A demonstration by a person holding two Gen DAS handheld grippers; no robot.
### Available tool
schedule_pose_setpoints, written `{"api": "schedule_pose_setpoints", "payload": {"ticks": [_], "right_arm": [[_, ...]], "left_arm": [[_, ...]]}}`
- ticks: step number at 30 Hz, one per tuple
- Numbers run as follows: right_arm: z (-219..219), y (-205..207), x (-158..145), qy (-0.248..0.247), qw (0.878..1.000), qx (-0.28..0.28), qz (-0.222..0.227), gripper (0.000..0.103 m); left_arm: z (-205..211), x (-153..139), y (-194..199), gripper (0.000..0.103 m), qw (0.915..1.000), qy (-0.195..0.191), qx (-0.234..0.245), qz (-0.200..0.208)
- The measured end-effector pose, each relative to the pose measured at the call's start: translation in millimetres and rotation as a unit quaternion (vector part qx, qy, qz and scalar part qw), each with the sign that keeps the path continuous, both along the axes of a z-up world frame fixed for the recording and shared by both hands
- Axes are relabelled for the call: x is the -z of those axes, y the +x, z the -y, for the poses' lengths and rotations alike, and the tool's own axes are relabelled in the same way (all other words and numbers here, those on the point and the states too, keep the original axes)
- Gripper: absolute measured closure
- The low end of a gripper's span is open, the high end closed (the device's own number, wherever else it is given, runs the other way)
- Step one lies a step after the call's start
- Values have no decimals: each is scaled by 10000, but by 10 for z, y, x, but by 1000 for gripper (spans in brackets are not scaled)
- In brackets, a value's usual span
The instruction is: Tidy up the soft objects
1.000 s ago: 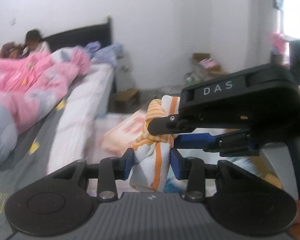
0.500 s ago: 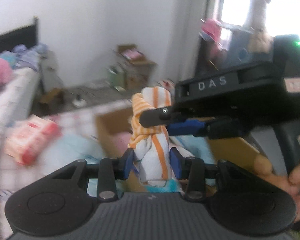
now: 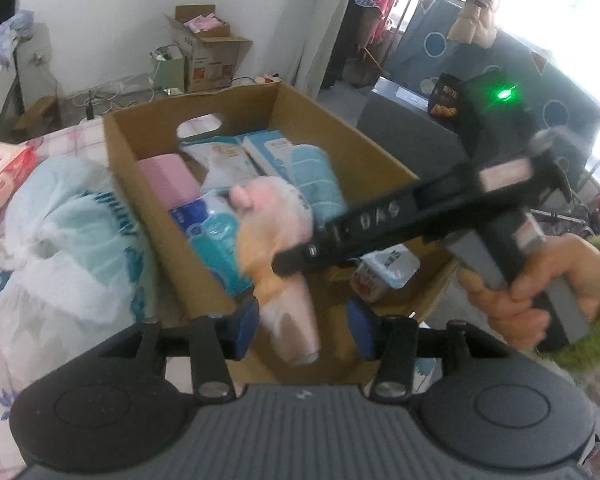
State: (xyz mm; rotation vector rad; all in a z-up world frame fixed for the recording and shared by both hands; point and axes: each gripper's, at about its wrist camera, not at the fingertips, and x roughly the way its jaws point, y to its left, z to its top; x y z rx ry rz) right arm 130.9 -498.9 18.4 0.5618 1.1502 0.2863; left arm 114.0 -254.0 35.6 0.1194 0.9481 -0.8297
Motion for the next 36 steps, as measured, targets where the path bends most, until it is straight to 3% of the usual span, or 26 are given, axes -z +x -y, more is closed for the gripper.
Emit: {"api": "schedule_pose_setpoints", "payload": {"ticks": [7, 10, 15, 19, 24, 28, 33, 36], "right_arm": [[-276, 213, 281, -450, 9920, -938, -722, 69], [-299, 260, 307, -491, 9910, -944, -813, 68], [-181, 327, 155, -455, 9970, -484, -408, 68], [-158, 389, 156, -267, 9995, -142, -117, 68], [-255, 425, 243, -385, 9990, -182, -161, 68], [-192, 363, 191, -138, 9999, 56, -52, 68], [-167, 147, -55, -110, 9974, 502, 500, 67], [-309, -81, -279, -69, 9937, 501, 997, 63]], "left_arm": [[-334, -18, 100, 49, 9994, -37, -342, -72], [-477, -52, 117, 48, 9986, -59, -531, -1], [-761, -44, 103, 37, 9957, -169, -890, 218], [-1018, 8, 43, 30, 9921, -43, -1184, 418], [-1437, 59, -52, 25, 9849, 129, -1630, 578], [-1757, 69, -135, 20, 9774, 149, -1995, 681], [-2136, 74, -317, 17, 9694, 228, -2330, 735], [-2325, 95, -451, 15, 9650, 309, -2503, 726]]}}
